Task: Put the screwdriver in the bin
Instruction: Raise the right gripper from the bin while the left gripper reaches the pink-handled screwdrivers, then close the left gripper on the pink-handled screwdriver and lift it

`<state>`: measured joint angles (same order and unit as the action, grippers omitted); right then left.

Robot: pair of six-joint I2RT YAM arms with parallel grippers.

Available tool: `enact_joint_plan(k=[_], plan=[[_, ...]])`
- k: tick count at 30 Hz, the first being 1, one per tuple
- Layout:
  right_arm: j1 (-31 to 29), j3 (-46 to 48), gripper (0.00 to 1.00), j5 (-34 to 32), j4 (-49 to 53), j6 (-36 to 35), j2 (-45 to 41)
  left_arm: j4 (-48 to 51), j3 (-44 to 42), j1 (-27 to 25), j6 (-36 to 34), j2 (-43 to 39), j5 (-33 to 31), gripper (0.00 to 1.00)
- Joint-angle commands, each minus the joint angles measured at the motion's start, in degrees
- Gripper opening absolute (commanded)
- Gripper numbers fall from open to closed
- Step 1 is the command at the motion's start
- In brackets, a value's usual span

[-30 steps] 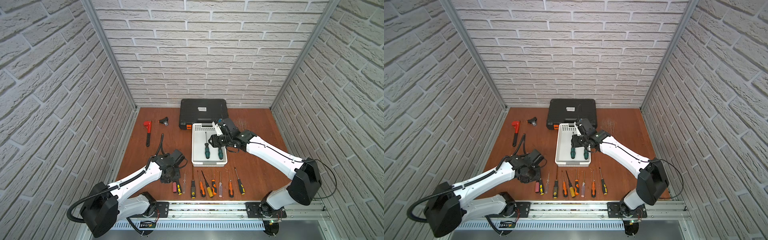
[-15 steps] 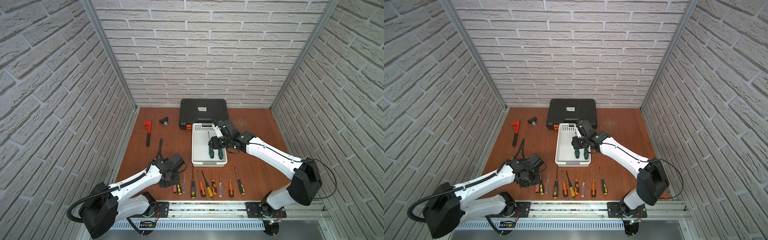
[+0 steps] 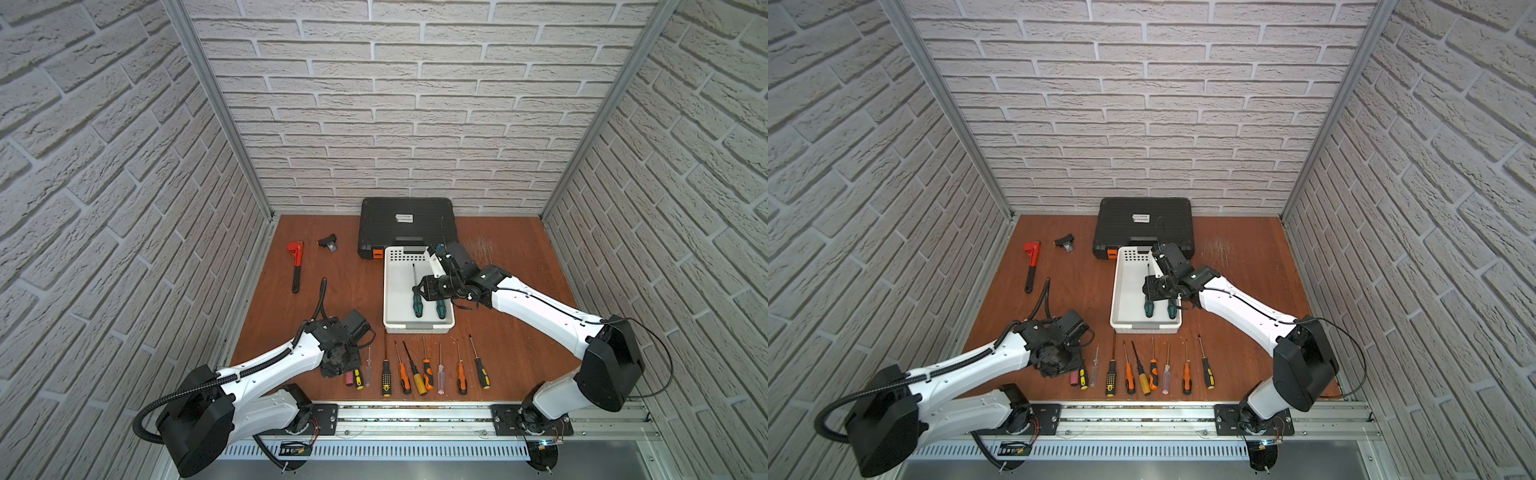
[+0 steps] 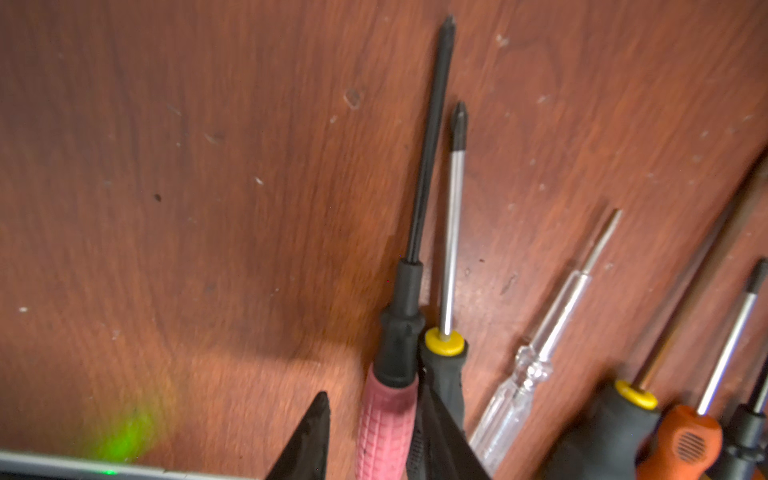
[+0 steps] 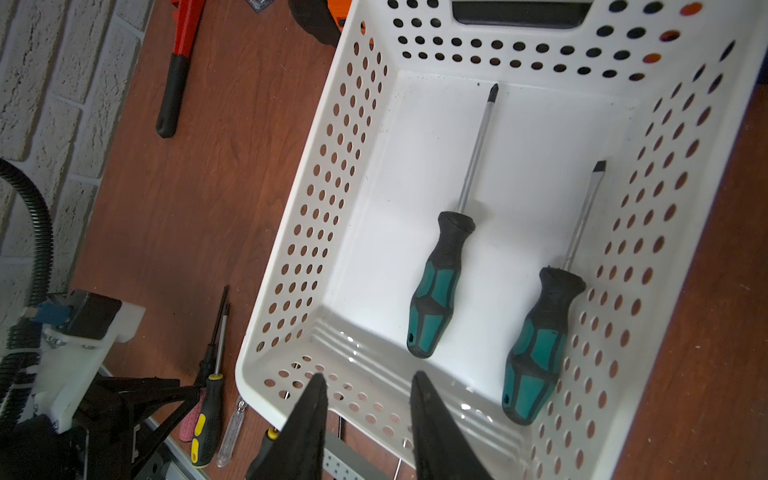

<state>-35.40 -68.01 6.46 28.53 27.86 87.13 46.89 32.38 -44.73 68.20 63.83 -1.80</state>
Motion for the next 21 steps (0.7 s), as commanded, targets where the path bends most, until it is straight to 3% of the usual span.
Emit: enact_joint_plan(k=[1,17,21], plan=[[-0.2,0.5,0.36,0.7,-1.9,0.6,-1.6,-1.3,-1.9,-0.3,1.1,-0.1,0.4,0.38],[-0.2,1.0,0.35,2.8,-3.5,2.1,-0.5,-5.5,-4.6,-0.3,1.6,3.3,0.5,0.38],[-0.2,1.1,0.35,3.0,-3.9,2.3,-0.6,-4.7,-4.7,-0.3,1.9,2.7,0.4,0.20]])
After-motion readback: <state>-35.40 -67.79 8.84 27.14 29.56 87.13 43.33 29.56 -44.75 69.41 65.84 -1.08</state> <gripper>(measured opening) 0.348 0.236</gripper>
